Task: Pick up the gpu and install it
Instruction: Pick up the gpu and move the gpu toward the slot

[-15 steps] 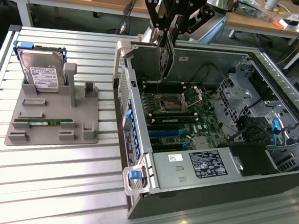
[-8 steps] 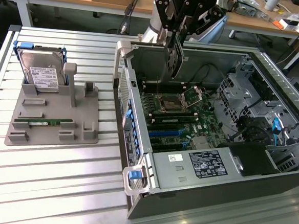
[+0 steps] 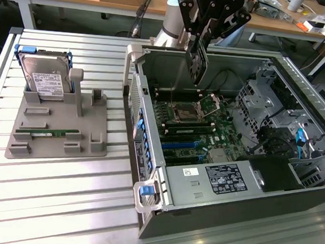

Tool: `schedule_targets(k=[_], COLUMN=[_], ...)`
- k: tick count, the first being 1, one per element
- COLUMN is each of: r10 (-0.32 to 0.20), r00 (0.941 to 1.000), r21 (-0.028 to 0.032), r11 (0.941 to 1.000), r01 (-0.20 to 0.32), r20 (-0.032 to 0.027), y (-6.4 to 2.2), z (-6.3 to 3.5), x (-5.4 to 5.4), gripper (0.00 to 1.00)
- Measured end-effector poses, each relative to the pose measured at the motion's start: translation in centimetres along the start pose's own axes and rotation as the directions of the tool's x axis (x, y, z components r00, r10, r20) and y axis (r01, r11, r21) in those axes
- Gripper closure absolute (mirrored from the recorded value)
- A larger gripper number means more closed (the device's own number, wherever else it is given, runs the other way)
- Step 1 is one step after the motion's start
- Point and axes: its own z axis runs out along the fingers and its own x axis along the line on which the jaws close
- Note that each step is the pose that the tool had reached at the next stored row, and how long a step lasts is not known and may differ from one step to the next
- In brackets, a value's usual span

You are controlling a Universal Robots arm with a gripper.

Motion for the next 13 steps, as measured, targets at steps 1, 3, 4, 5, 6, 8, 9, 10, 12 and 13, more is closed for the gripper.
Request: schedule_targets(k=[1, 3, 4, 5, 6, 8, 9, 10, 12, 13], r10=[0.000, 0.000, 0.000, 0.000, 0.000, 0.000, 0.000, 0.000, 0.000, 0.000], r00=[1.0000, 1.0000, 1.0000, 1.0000, 1.0000, 1.0000, 1.0000, 1.0000, 1.0000, 1.0000], r21=[0.0001, 0.0000, 0.0001, 0.0000, 0.0000, 0.0001, 0.0000, 0.0000, 0.0003, 0.0006], r11=[1.0000, 1.0000, 1.0000, 1.0000, 1.0000, 1.0000, 1.0000, 1.0000, 1.0000, 1.0000], r01=[0.000, 0.000, 0.000, 0.000, 0.000, 0.000, 0.000, 0.000, 0.000, 0.000], r20=[0.0000, 0.0000, 0.0000, 0.0000, 0.0000, 0.0000, -0.0001, 0.0000, 0.0000, 0.0000], y=[0.01, 0.04, 0.06, 0.07, 0.08, 0.09, 0.10, 0.18, 0.19, 0.18], z=[0.00, -0.01, -0.01, -0.01, -0.02, -0.02, -0.02, -0.03, -0.03, -0.03], x=[-0.2, -0.6, -0.8, -0.9, -1.1, -1.3, -1.4, -2.4, -2.5, -2.6], gripper=[0.74, 0.74, 0.74, 0.74, 0.74, 0.74, 0.74, 0.74, 0.74, 0.74])
